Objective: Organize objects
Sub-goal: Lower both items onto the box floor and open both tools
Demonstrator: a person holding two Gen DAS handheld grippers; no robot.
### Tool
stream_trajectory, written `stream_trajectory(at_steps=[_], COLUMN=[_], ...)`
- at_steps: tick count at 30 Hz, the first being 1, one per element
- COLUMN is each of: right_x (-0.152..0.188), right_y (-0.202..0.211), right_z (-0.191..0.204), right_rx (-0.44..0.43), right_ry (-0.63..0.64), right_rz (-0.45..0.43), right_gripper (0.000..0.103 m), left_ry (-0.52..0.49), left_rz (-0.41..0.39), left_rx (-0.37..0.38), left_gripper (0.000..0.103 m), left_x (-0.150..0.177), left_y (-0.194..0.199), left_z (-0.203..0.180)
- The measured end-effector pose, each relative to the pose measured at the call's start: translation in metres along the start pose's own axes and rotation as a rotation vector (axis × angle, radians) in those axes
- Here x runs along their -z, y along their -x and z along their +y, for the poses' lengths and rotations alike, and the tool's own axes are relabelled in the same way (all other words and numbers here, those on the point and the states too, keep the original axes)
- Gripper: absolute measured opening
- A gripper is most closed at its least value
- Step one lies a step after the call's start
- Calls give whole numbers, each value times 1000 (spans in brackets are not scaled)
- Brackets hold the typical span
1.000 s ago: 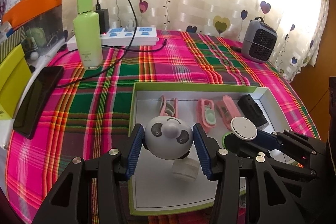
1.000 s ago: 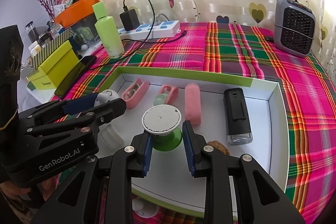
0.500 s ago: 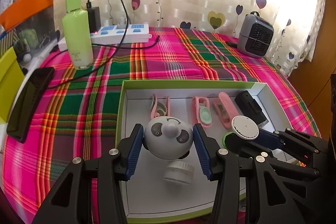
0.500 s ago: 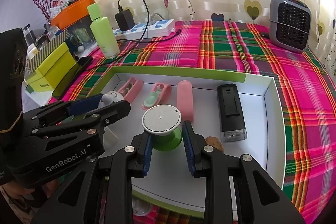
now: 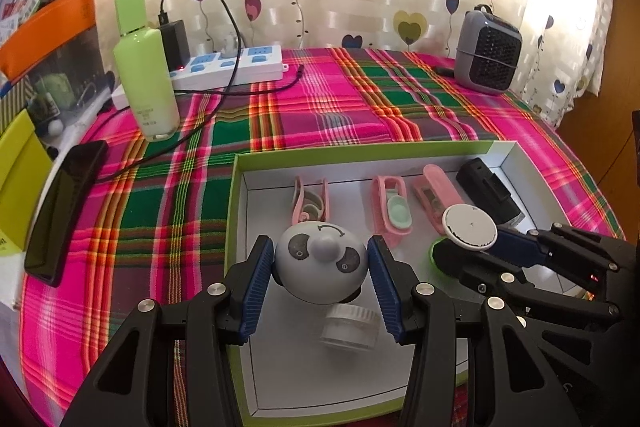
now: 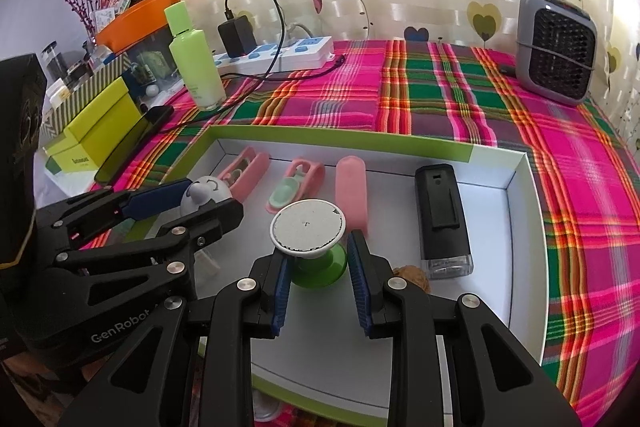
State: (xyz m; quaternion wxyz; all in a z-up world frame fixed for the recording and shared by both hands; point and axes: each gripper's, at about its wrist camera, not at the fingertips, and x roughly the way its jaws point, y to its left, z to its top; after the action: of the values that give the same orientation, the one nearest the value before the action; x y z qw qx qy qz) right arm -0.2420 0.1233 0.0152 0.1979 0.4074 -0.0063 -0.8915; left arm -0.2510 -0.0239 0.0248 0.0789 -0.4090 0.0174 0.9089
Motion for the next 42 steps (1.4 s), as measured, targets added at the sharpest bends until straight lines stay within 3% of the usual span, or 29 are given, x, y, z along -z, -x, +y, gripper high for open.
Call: stream_trajectory(at_steps=[42], right_x=[4], right_y=[-1], right_z=[-3], right_rx=[-8], right_ry=[-17], right_rz=[10], right_gripper=[32], left_ry=[-21], left_rz=[6], left_rx=[-19], left_gripper=[48], left_x=[1], left_y=[0], left_z=[-1])
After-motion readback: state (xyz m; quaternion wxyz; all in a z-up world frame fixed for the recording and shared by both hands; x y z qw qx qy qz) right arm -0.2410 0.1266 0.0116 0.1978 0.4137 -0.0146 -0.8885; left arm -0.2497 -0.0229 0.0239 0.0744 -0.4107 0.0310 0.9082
